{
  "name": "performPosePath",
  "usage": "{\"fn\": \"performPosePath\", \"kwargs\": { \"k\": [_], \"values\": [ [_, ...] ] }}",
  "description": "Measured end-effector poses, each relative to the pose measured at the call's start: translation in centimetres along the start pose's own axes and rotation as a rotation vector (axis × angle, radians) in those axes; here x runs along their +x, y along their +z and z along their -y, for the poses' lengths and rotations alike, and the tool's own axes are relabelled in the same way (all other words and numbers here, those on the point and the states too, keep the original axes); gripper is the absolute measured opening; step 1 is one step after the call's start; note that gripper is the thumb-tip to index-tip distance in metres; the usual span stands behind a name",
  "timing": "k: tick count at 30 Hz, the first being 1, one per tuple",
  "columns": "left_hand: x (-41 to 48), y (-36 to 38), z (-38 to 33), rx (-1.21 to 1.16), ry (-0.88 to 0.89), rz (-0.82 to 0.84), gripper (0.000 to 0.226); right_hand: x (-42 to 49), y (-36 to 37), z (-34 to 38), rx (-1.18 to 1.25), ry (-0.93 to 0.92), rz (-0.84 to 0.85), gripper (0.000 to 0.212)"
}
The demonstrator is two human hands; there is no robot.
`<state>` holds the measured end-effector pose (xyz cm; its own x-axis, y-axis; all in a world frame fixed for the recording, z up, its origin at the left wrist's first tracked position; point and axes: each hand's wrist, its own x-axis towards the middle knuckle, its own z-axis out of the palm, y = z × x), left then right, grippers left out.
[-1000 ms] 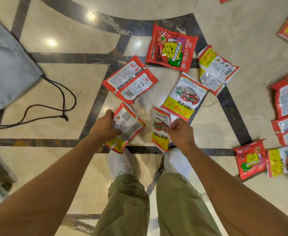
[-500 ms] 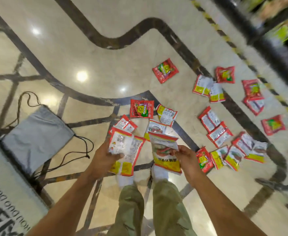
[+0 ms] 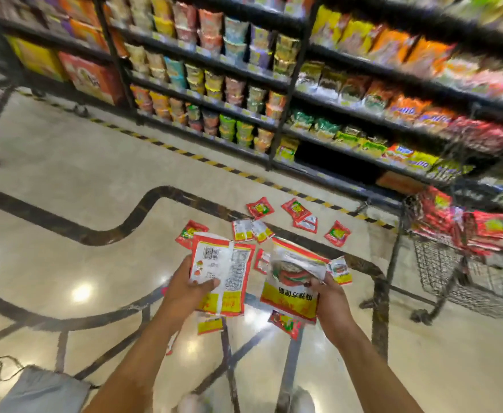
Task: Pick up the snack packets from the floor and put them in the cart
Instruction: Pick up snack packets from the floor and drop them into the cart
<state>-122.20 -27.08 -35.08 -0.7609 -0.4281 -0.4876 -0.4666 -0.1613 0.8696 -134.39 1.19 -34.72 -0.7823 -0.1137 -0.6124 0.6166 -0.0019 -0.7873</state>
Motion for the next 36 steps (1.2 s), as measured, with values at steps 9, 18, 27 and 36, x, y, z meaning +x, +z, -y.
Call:
{"fn": "performPosePath", "kwargs": {
  "k": [9,18,27,36],
  "values": [
    [-4.9,27.6,-10.5,0.108,0.234,0.224,0.050,-3.6,-24.8,9.6,0.065,-0.229,-0.246,0.028],
    [-9.7,55.8,-17.1,0.174,0.359,0.343,0.056,-5.6,-50.1,18.8,0.090,-0.346,-0.419,0.030],
    [-8.9,72.9,-20.8,0.181,0.363,0.432,0.055,-2.6,-64.6,24.2,0.127,-0.336,-0.512,0.019],
    [1.5,84.0,-22.5,0.202,0.303,0.436,0.052,8.2,-72.0,29.5,0.142,-0.273,-0.569,0.014]
  ]
}}
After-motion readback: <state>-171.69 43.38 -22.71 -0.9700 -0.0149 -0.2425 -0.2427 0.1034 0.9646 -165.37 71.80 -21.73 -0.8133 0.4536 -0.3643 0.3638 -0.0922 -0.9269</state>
